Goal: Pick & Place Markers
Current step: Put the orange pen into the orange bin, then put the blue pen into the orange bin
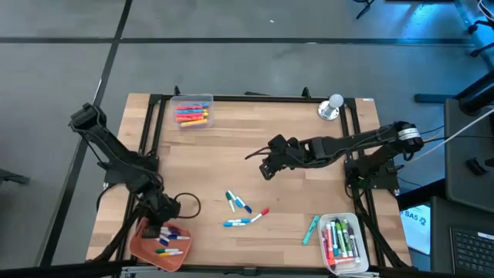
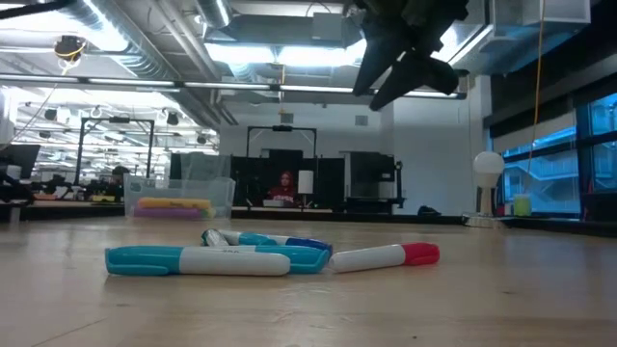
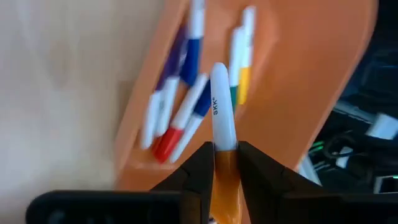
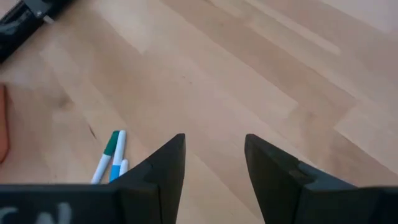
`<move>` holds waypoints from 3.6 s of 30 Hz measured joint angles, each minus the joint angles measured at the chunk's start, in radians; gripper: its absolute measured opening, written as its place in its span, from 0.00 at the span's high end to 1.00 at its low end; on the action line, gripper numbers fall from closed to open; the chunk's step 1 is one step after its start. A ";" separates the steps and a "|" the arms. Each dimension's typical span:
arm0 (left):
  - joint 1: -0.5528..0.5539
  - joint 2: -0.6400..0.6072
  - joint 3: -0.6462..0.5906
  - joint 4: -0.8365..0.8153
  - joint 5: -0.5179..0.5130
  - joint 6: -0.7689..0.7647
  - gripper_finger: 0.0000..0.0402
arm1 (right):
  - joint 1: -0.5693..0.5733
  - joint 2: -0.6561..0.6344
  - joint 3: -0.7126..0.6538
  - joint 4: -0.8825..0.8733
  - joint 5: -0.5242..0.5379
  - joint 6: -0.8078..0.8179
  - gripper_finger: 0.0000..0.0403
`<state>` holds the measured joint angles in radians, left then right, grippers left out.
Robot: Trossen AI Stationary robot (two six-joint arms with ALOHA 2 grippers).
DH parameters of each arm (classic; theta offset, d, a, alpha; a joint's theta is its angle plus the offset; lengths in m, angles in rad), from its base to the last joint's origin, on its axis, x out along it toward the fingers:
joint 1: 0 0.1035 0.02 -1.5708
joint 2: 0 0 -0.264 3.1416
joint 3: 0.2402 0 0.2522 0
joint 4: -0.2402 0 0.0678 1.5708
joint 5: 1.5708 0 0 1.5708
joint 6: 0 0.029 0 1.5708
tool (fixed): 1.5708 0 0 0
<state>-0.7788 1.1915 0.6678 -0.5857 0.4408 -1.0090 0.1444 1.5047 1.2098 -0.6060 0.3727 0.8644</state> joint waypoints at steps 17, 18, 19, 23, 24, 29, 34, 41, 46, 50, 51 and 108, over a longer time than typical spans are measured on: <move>0.232 -0.050 0.001 0.006 0.101 0.023 0.60 | 0.052 -0.017 0.001 -0.152 -0.111 0.072 0.59; 0.264 -0.052 0.001 0.006 0.122 0.024 0.60 | 0.058 -0.020 0.001 -0.171 -0.112 0.086 0.59; 0.293 -0.054 0.004 0.006 0.139 0.024 0.61 | 0.065 -0.023 0.001 -0.180 -0.112 0.099 0.59; 0.417 -0.056 0.040 0.004 0.169 0.048 0.64 | 0.093 -0.027 0.001 -0.190 -0.102 0.148 0.59; 0.446 -0.056 0.056 0.003 0.163 0.065 0.64 | 0.099 -0.027 0.001 -0.190 -0.093 0.153 0.59; 0.553 -0.056 0.163 0.019 0.052 0.251 0.67 | 0.112 -0.027 0.001 -0.189 -0.080 0.197 0.59; 0.589 -0.033 0.202 0.184 -0.238 0.639 0.67 | 0.127 -0.027 0.001 -0.173 -0.078 0.210 0.59; 0.629 0.103 0.201 0.454 -0.384 0.855 0.67 | 0.161 -0.027 0.001 -0.170 -0.077 0.257 0.59; 0.622 0.235 0.200 0.402 -0.380 1.092 0.69 | 0.162 -0.027 0.001 -0.174 -0.077 0.255 0.59; 0.626 0.366 0.199 0.421 -0.346 1.105 0.71 | 0.162 -0.027 0.001 -0.175 -0.050 0.254 0.59; 0.624 0.392 0.199 0.447 -0.347 1.112 0.72 | 0.162 -0.027 0.001 -0.175 -0.044 0.254 0.59; 0.638 0.700 0.198 0.826 -0.298 1.046 0.91 | 0.043 -0.027 0.000 -0.200 -0.001 -0.003 0.59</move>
<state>-0.1403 1.8911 0.8661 0.2400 0.1433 0.0371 0.1872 1.4780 1.2102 -0.8055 0.3719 0.8618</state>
